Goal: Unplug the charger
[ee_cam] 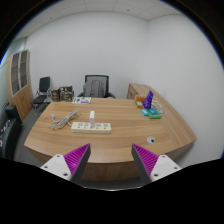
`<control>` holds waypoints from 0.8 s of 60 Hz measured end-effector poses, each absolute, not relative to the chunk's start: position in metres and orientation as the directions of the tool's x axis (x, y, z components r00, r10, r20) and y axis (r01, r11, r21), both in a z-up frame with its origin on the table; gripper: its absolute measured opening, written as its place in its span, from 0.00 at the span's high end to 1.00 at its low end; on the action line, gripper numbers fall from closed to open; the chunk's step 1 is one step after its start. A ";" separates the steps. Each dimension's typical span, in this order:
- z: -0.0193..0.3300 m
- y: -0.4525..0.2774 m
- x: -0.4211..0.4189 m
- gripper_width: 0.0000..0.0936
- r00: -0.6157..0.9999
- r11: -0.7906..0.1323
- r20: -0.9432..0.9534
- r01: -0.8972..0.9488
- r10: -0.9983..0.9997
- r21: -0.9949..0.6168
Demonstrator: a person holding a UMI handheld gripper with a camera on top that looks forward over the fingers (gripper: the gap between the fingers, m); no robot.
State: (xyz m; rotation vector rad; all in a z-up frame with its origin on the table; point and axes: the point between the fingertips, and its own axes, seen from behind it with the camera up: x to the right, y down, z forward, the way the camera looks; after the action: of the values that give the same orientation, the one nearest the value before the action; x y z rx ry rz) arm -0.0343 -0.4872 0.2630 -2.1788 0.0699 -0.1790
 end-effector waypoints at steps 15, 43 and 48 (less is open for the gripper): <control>0.190 -0.486 -0.069 0.08 0.995 -0.657 0.068 0.003 -0.073 -0.754; 0.109 -0.209 -0.119 0.08 0.996 -0.474 0.040 0.000 -0.075 -0.880; 0.090 -0.168 -0.116 0.10 0.995 -0.476 0.066 0.023 -0.075 -0.879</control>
State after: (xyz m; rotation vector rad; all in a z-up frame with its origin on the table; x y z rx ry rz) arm -0.1162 -0.1677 0.0896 -2.0639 0.0371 -0.1152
